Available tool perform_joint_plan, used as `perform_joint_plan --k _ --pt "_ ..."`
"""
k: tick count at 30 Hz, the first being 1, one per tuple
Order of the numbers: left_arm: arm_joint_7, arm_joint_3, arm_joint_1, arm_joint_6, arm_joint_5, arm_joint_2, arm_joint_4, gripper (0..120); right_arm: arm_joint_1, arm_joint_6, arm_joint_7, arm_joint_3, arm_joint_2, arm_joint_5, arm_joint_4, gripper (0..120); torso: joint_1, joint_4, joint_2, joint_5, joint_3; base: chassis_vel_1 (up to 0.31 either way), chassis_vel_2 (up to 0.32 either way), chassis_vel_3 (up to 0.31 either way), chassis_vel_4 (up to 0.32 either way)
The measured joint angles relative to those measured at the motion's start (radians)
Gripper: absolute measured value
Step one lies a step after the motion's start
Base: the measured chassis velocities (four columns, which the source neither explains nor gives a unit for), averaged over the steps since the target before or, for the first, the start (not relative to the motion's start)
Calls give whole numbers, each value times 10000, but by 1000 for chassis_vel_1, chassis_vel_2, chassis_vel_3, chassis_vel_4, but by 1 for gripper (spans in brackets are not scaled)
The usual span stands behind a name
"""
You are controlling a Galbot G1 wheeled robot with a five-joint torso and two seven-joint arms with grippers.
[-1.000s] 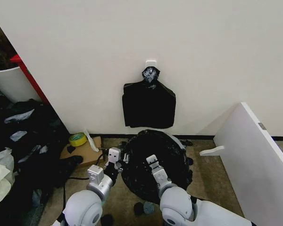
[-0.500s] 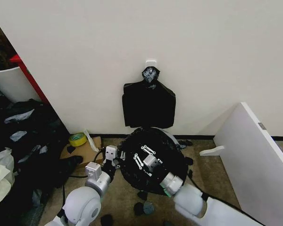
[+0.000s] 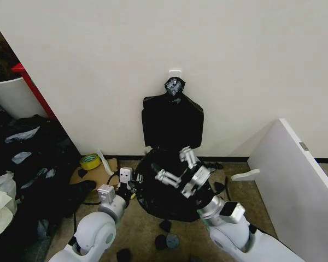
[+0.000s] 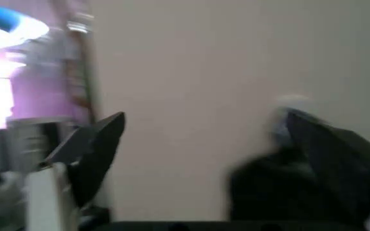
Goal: Place the garbage bag over the trash bin.
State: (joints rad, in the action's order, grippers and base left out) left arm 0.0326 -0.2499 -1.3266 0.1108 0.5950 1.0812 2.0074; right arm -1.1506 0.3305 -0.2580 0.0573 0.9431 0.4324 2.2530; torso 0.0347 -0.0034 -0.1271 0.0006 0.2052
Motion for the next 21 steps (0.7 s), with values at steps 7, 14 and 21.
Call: perform_joint_plan --k 7,14,21 --pt "-2589 -216 37 -4273 -1029 -652 -1772 0 -327 604 565 -876 -1381 1575 16 100 0 3 0 0 1 0 0 0 0" --pt "-3149 -434 37 -5492 -1884 -676 -2088 0 -94 2521 3739 -1269 -2441 825 -2210 100 0 2 0 2 1 0 0 0 0" --pt "-3153 -632 -18 -5612 -1984 -685 -2077 0 -107 2811 4419 -1131 -2675 274 -3021 100 0 2 0 3 1 0 0 0 0"
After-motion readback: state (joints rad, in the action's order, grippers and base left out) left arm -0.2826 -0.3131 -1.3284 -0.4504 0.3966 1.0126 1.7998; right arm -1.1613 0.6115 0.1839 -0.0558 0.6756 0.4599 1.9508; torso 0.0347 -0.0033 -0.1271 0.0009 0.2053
